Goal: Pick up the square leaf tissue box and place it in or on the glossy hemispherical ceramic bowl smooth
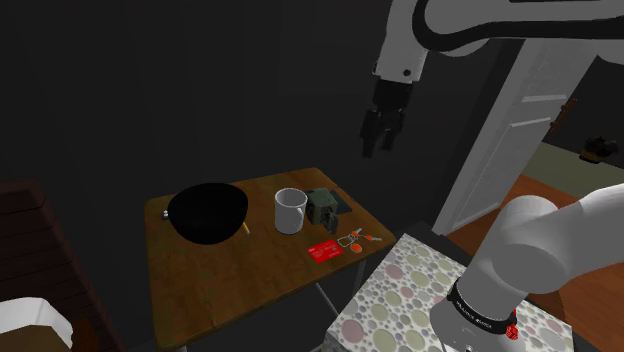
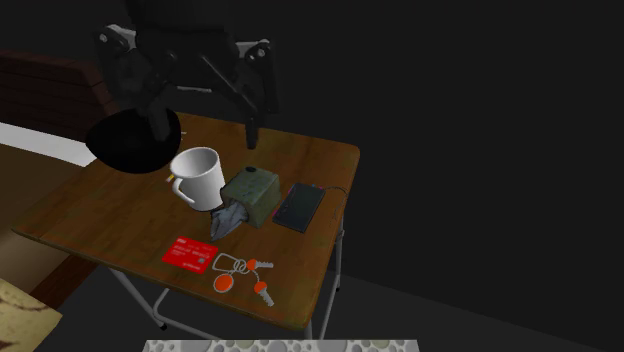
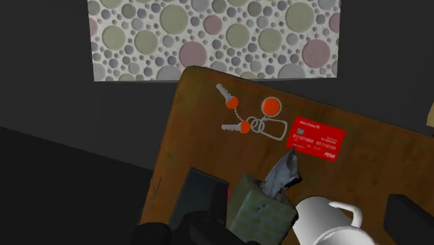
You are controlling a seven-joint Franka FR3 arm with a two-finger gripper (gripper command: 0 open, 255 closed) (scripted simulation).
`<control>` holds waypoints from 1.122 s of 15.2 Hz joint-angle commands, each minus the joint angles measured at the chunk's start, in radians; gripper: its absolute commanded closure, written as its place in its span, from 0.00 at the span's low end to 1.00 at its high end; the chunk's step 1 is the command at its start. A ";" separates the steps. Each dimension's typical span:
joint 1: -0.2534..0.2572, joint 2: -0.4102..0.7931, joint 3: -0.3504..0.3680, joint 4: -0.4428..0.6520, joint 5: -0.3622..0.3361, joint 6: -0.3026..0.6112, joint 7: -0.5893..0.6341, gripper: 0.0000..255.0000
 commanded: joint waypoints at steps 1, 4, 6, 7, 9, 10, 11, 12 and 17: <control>-0.001 0.045 0.021 -0.027 0.014 0.055 0.033 0.00; -0.004 0.125 0.049 -0.053 0.030 0.134 0.078 0.00; -0.006 0.184 0.067 -0.065 0.040 0.188 0.107 0.00; -0.007 0.215 0.075 -0.070 0.044 0.214 0.121 0.00; -0.008 0.280 0.091 -0.075 0.052 0.267 0.150 0.00; -0.009 0.314 0.099 -0.075 0.055 0.293 0.165 0.00; -0.010 0.349 0.106 -0.075 0.057 0.319 0.179 0.00; -0.010 0.385 0.113 -0.073 0.060 0.344 0.194 0.00; -0.007 0.441 0.124 -0.100 0.066 0.416 0.210 0.00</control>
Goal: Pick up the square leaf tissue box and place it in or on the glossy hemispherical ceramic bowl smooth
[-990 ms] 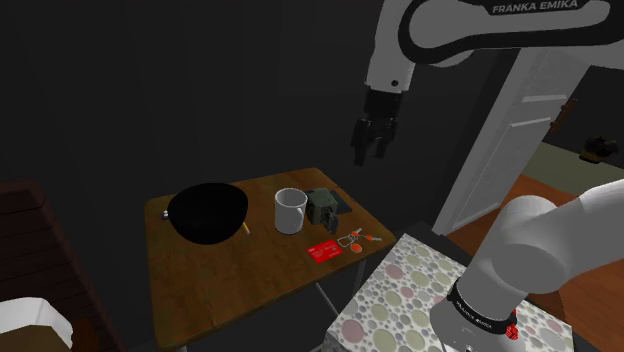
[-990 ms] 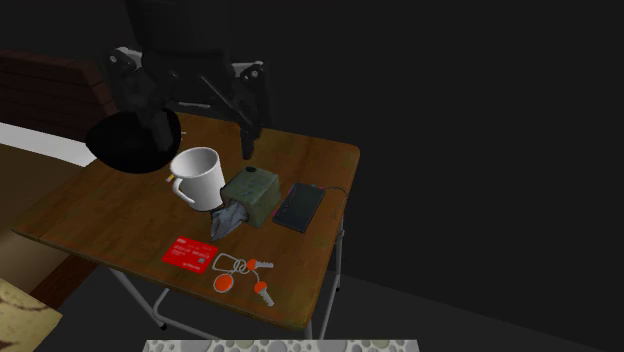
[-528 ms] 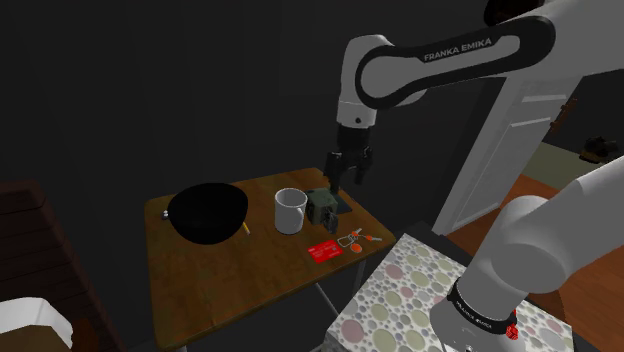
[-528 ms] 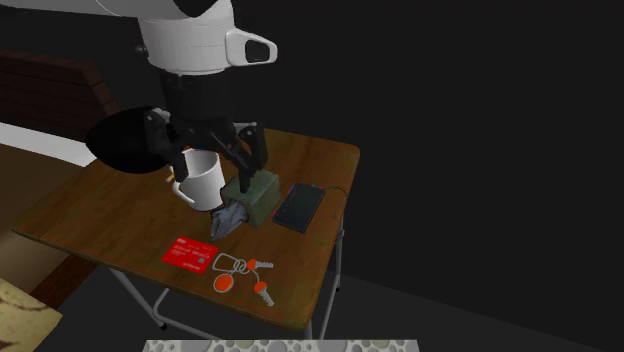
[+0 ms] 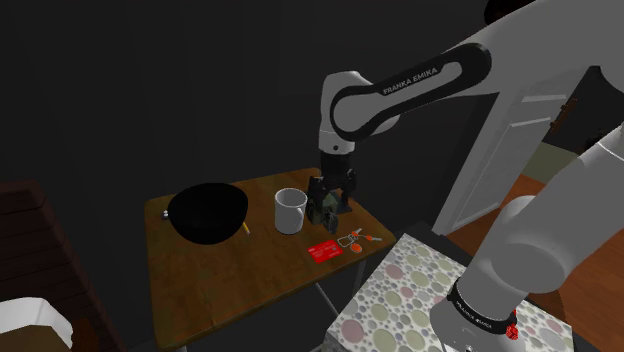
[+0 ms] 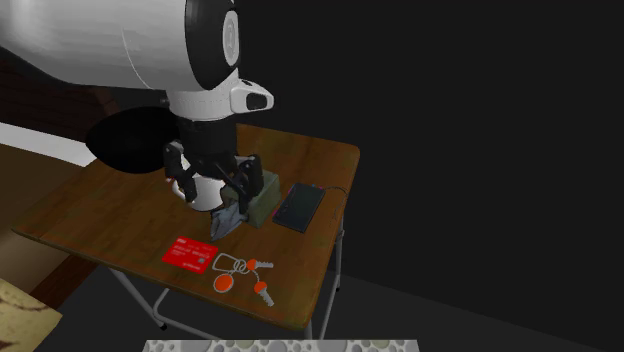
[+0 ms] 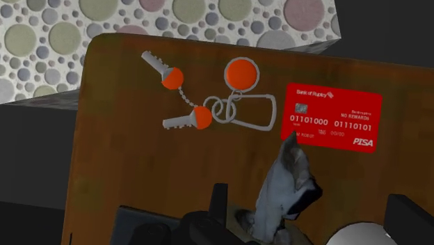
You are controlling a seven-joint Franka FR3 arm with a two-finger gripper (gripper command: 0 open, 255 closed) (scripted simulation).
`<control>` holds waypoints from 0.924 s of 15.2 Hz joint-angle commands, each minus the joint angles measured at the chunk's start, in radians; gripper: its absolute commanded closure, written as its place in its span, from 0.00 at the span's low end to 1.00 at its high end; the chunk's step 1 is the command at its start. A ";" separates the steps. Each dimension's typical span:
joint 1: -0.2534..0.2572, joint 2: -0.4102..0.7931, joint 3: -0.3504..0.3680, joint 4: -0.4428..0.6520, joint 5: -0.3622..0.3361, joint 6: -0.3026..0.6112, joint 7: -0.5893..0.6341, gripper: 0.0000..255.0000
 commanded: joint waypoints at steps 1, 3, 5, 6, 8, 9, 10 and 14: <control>0.003 0.012 0.005 -0.018 0.003 0.031 0.002 0.00; 0.005 0.024 0.008 -0.037 0.006 0.061 0.002 0.00; 0.006 0.033 0.011 -0.051 0.009 0.084 0.001 0.00; 0.006 0.033 0.011 -0.051 0.009 0.084 0.001 0.00; 0.006 0.033 0.011 -0.051 0.009 0.084 0.001 0.00; 0.006 0.033 0.011 -0.051 0.009 0.084 0.001 0.00; 0.006 0.033 0.011 -0.051 0.009 0.084 0.001 0.00; 0.006 0.033 0.011 -0.051 0.009 0.084 0.001 1.00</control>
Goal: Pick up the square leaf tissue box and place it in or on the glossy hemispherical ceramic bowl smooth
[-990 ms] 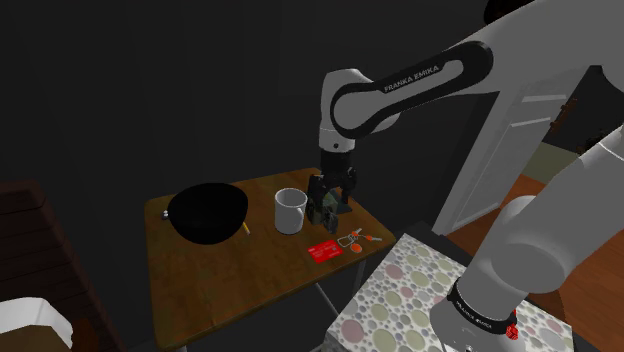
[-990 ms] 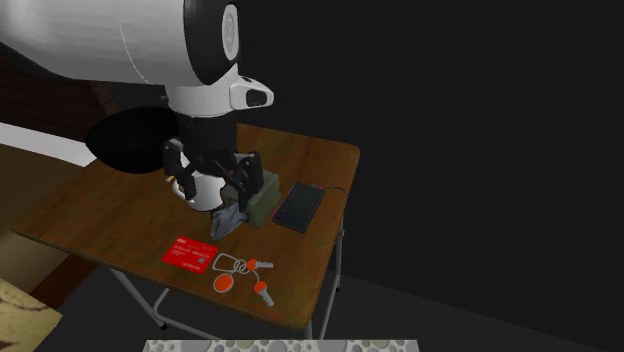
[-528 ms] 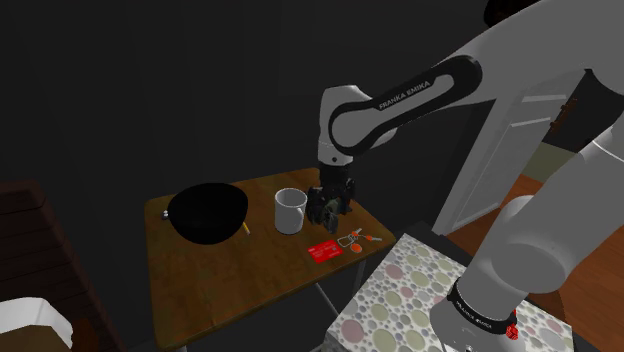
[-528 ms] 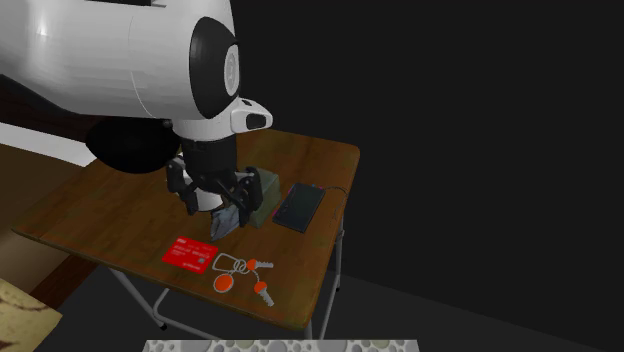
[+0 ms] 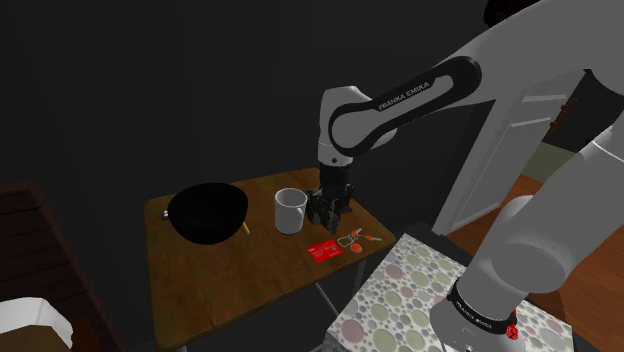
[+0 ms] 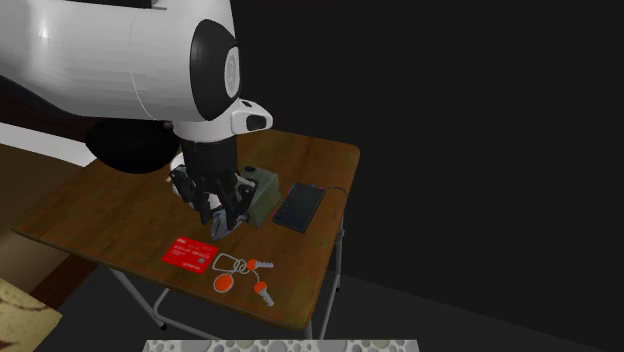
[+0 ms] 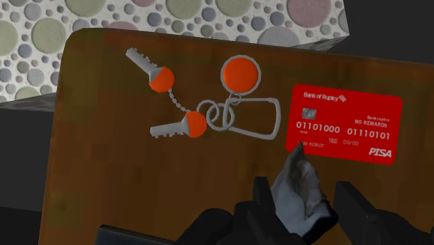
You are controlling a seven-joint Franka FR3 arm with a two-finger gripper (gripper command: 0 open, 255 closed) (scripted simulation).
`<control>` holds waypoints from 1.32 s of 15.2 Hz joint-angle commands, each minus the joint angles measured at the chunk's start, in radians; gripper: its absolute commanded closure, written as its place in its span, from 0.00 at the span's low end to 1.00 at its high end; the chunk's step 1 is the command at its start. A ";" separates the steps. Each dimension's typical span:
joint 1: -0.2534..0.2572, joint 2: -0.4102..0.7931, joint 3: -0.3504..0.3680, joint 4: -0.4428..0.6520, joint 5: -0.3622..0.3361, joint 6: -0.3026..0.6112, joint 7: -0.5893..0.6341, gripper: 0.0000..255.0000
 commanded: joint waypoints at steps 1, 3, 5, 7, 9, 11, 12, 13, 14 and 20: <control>0.000 0.000 0.000 0.000 0.000 0.000 0.000 1.00; 0.000 0.000 0.000 0.000 0.000 0.000 0.000 1.00; 0.000 0.000 0.000 0.000 0.000 0.000 0.000 1.00; 0.000 0.000 0.000 0.000 0.000 0.000 0.000 1.00; 0.000 -0.009 -0.001 0.006 0.000 -0.015 0.001 1.00; -0.001 -0.026 -0.003 0.019 -0.001 -0.045 0.003 1.00; -0.001 -0.034 -0.004 0.026 -0.002 -0.060 0.004 1.00; -0.001 -0.042 -0.005 0.033 -0.002 -0.075 0.005 1.00; -0.001 -0.050 -0.006 0.041 -0.002 -0.090 0.006 1.00; -0.002 -0.090 -0.013 0.089 -0.006 -0.178 0.013 1.00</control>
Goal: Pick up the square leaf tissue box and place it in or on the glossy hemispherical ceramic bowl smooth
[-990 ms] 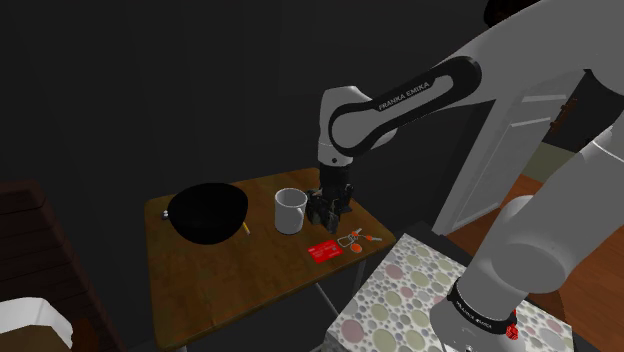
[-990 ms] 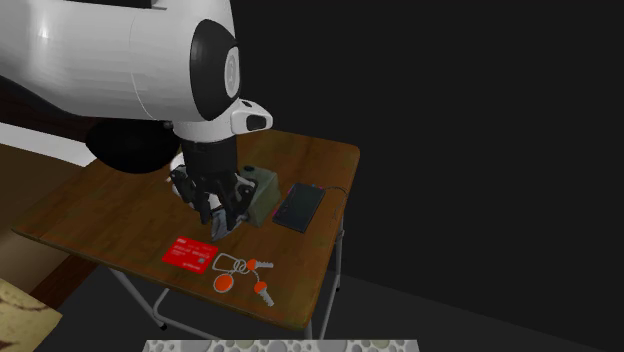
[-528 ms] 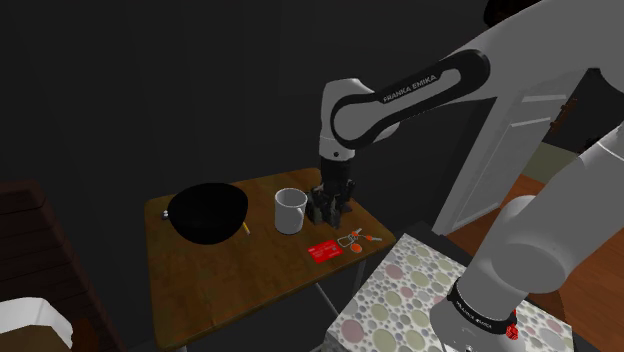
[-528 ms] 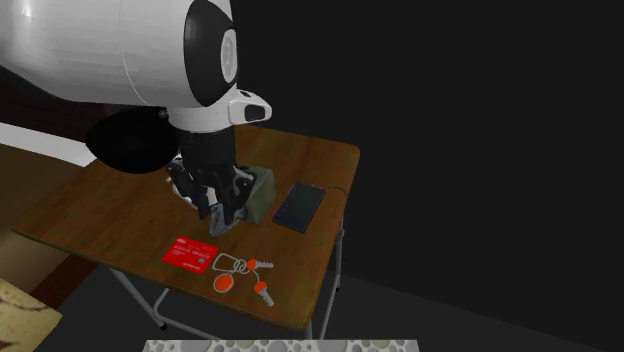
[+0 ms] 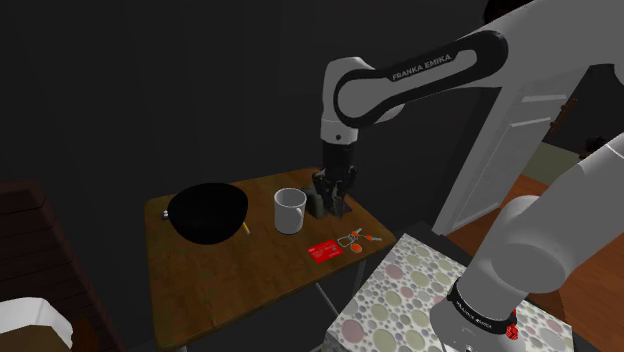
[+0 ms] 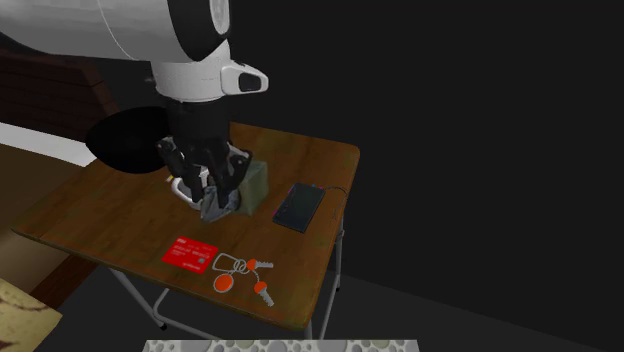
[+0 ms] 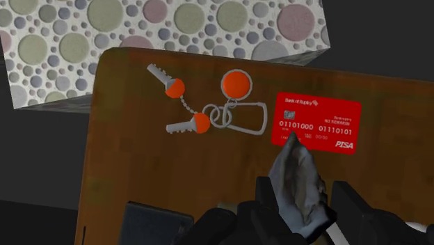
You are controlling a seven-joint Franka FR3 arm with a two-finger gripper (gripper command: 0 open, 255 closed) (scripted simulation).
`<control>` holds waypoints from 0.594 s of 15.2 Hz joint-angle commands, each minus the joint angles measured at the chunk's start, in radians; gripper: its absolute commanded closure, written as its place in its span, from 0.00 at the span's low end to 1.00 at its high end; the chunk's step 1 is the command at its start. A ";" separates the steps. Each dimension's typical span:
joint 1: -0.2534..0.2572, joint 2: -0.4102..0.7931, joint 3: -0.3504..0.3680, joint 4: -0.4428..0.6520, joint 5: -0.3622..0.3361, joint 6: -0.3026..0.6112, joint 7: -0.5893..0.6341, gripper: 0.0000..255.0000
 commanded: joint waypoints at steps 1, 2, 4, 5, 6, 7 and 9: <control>0.000 -0.015 -0.002 0.014 -0.001 -0.029 0.002 1.00; -0.001 -0.020 -0.004 0.023 -0.001 -0.043 0.003 1.00; -0.001 -0.031 -0.006 0.042 -0.003 -0.072 0.005 1.00; -0.001 -0.035 -0.007 0.052 -0.003 -0.086 0.006 1.00; -0.001 -0.040 -0.008 0.061 -0.004 -0.100 0.008 1.00; -0.002 -0.044 -0.009 0.071 -0.004 -0.114 0.009 1.00; -0.002 -0.052 -0.011 0.092 -0.006 -0.142 0.011 1.00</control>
